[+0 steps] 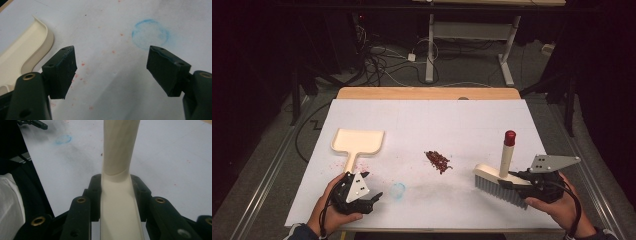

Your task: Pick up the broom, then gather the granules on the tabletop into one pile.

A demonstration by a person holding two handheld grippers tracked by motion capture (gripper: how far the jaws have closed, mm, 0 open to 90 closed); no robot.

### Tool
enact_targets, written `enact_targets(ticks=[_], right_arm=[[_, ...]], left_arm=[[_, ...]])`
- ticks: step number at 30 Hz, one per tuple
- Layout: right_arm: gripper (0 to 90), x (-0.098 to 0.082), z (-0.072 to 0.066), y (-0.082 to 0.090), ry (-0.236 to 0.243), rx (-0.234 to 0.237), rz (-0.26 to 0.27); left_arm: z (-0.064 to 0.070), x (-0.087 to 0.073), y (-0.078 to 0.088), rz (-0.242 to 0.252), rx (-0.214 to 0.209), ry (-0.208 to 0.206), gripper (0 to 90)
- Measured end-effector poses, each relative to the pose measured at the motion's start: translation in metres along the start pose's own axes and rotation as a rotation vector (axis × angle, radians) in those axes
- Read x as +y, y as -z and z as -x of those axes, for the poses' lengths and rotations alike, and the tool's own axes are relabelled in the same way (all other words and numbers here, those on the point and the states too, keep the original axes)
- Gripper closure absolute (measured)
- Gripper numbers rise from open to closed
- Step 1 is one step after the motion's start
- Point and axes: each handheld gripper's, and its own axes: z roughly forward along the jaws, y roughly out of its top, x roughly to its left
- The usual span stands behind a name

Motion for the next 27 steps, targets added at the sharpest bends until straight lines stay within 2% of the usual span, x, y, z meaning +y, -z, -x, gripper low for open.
enact_targets(ticks=[4,7,10,13,16,21,23,25,27], right_arm=[[67.7,-0.001,0.002,-0.001,-0.017,0.03,-0.029],[67.7,0.001,0.007,0.0,-0.021,0.045,-0.064],[67.7,0.002,0.016,-0.003,-0.045,0.088,-0.076],[67.7,0.0,0.025,-0.007,-0.054,0.087,-0.112],[67.6,-0.003,0.035,-0.011,-0.092,0.125,-0.119],[66.2,0.001,0.055,-0.022,-0.094,0.121,-0.165],[63.2,0.005,0.066,-0.027,-0.089,0.107,-0.176],[60.8,0.009,0.077,-0.032,-0.082,0.113,-0.183],[56.2,0.014,0.088,-0.04,-0.066,0.091,-0.199]], left_arm=[[0.001,0.005,0.001,0.016,0.013,-0.012,23.2],[0.0,0.003,-0.004,-0.012,0.009,-0.009,23.2],[-0.003,0.004,-0.006,-0.003,0.003,0.0,23.2],[-0.005,0.002,-0.007,-0.005,-0.006,0.007,23.2],[-0.002,0.0,-0.006,-0.008,-0.008,0.004,23.2],[0.0,0.002,-0.004,-0.005,-0.002,-0.005,23.2],[0.0,0.003,-0.005,-0.008,-0.003,-0.005,23.2],[0.0,0.004,-0.006,-0.006,-0.005,-0.006,23.2],[0.0,0.004,-0.008,-0.014,-0.008,-0.008,23.2]])
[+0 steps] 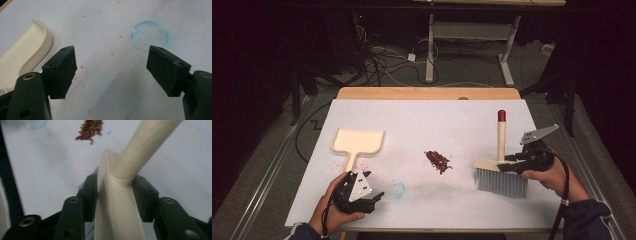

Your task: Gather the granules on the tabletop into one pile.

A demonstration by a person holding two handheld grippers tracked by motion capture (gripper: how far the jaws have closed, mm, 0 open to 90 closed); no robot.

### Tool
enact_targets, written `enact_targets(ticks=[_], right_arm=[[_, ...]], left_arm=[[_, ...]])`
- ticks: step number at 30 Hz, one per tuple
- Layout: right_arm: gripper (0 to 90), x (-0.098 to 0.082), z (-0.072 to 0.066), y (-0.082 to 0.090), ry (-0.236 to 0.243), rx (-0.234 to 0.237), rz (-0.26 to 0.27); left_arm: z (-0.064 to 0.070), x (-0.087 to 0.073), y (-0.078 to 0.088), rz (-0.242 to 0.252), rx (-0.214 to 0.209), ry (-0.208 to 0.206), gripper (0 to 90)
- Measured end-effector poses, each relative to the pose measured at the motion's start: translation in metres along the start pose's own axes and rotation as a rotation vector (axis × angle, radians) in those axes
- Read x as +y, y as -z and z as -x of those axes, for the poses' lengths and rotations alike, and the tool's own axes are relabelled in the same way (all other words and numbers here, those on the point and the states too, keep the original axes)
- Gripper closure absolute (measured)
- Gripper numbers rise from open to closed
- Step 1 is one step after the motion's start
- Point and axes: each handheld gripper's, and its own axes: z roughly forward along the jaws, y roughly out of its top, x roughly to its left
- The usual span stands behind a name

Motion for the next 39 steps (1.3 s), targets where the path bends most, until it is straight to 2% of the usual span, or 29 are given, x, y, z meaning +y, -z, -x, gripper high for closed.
enact_targets(ticks=[2,3,5,8,9,11,12,14,16,19,21,23,25,27,32,37,39], right_arm=[[54.8,0.005,0.013,-0.008,0.007,-0.008,-0.026],[58.5,0.007,0.018,-0.011,0.007,-0.029,-0.025],[52.2,0.01,0.028,-0.015,0.008,-0.085,-0.037],[52.9,0.012,0.04,-0.016,-0.045,-0.144,0.012],[52.7,0.012,0.042,-0.017,-0.063,-0.178,0.025],[52.4,0.011,0.041,-0.019,-0.086,-0.252,0.053],[52.4,0.01,0.039,-0.019,-0.095,-0.266,0.081],[48.4,0.01,0.033,-0.019,-0.088,-0.295,0.138],[47.5,0.013,0.024,-0.016,-0.059,-0.339,0.186],[43.1,0.015,0.009,-0.007,-0.046,-0.368,0.309],[41.2,0.016,-0.002,-0.002,-0.024,-0.402,0.359],[38.8,0.016,-0.011,0.002,-0.014,-0.406,0.407],[38.0,0.016,-0.022,0.006,0.002,-0.43,0.453],[34.7,0.014,-0.032,0.009,0.023,-0.446,0.477],[27.9,0.006,-0.051,0.015,0.038,-0.498,0.532],[23.2,-0.005,-0.064,0.017,0.029,-0.525,0.574],[22.8,-0.011,-0.068,0.017,0.034,-0.534,0.573]], left_arm=[[0.001,-0.001,-0.002,-0.011,-0.004,-0.001,23.2],[0.001,-0.001,-0.002,-0.013,-0.004,-0.002,23.2],[0.0,-0.002,-0.002,-0.013,-0.006,0.002,23.2],[-0.001,-0.002,-0.001,-0.016,-0.003,-0.002,23.2],[0.0,-0.002,-0.001,-0.01,0.0,-0.001,23.2],[0.0,-0.002,0.0,-0.007,0.001,-0.002,23.2],[0.0,-0.002,0.0,-0.007,0.002,-0.001,23.2],[0.0,-0.002,0.001,-0.005,0.003,0.002,23.1],[-0.001,-0.002,0.001,-0.001,0.006,0.005,23.0],[-0.002,-0.001,0.002,0.008,0.009,0.013,22.8],[-0.002,-0.001,0.002,0.009,0.012,0.014,22.3],[-0.002,0.0,0.002,0.019,0.01,0.02,21.7],[-0.003,0.001,0.002,0.022,0.014,0.02,21.5],[-0.004,0.001,0.002,0.025,0.013,0.023,20.9],[-0.007,0.003,0.001,0.036,0.017,0.033,20.0],[-0.01,0.004,0.001,0.052,0.025,0.044,19.3],[-0.011,0.005,0.001,0.058,0.03,0.046,18.2]])
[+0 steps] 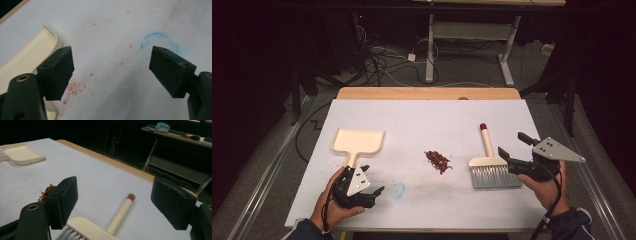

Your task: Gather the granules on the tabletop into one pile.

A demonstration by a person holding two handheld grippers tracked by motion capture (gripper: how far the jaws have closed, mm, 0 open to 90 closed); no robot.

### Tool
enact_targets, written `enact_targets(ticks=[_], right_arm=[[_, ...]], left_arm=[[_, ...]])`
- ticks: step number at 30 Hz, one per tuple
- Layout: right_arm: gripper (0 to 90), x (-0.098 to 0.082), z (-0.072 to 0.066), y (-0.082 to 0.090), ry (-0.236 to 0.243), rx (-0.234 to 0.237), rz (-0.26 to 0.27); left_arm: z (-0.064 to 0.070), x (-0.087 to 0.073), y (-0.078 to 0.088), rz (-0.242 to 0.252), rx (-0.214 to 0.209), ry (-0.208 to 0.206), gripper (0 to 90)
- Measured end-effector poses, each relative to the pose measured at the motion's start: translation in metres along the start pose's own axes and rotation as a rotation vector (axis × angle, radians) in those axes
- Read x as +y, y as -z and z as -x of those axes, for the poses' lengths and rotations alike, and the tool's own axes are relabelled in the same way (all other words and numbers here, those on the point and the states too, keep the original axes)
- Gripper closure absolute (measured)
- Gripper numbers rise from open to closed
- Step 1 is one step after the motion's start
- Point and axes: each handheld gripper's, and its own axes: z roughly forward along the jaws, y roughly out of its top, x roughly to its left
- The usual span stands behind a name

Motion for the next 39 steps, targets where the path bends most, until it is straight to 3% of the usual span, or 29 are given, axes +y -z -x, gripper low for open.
enact_targets(ticks=[3,10,12,23,39], right_arm=[[22.6,-0.007,-0.005,0.006,-0.003,-0.015,0.022],[23.1,-0.024,-0.015,0.013,0.047,-0.046,0.024],[23.7,-0.03,-0.016,0.014,0.042,-0.034,0.031],[21.8,-0.06,-0.033,0.009,0.088,-0.013,-0.059],[19.5,-0.051,-0.044,0.015,0.113,0.003,-0.022]], left_arm=[[-0.001,0.001,-0.001,0.009,0.004,0.006,18.1],[-0.001,0.002,0.0,0.022,0.01,-0.001,18.1],[-0.001,0.002,0.0,0.026,0.009,0.0,18.1],[0.0,0.001,-0.001,0.033,0.002,-0.005,18.1],[0.003,0.0,0.002,0.034,0.01,-0.027,18.1]])
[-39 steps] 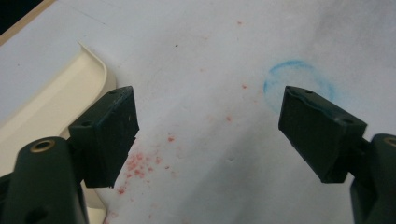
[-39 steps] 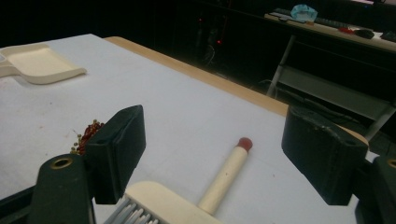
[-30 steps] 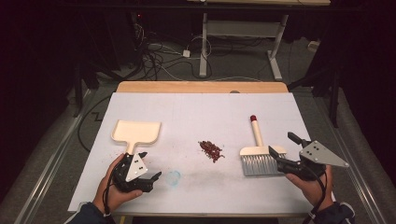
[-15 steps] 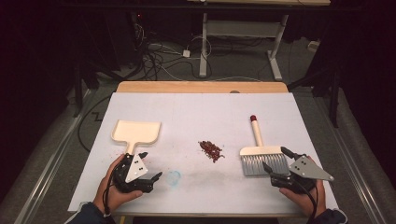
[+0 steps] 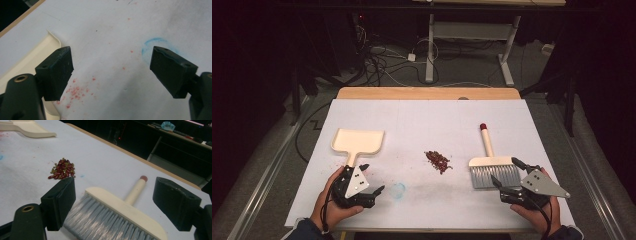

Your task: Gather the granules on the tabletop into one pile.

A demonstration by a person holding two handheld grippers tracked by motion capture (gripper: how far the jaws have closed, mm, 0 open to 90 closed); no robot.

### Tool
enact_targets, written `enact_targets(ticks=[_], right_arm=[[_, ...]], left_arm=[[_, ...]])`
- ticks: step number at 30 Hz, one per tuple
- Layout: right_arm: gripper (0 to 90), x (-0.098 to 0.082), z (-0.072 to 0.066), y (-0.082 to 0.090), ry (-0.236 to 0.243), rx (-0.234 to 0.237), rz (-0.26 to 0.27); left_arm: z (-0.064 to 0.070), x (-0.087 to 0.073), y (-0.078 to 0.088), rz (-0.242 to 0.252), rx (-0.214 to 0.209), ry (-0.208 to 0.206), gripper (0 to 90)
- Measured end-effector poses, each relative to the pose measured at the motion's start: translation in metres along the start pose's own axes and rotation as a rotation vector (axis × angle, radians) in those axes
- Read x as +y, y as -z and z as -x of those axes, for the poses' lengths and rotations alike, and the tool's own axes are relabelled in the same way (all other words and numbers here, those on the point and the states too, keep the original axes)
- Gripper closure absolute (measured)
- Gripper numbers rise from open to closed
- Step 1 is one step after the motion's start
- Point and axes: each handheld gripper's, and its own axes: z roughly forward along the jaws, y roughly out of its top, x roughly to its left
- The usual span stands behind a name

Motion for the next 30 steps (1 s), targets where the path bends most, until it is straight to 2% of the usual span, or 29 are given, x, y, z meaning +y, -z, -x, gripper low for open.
enact_targets(ticks=[9,20,30], right_arm=[[19.5,0.001,-0.004,0.0,0.026,0.01,0.002],[20.0,0.005,-0.005,-0.001,0.025,0.012,0.019],[19.9,0.009,-0.012,-0.003,0.066,0.014,0.025]], left_arm=[[0.001,0.0,-0.001,-0.007,0.003,-0.005,18.1],[0.001,-0.002,-0.002,-0.02,-0.001,-0.01,18.1],[0.0,-0.002,-0.003,-0.022,0.003,0.002,18.1]])
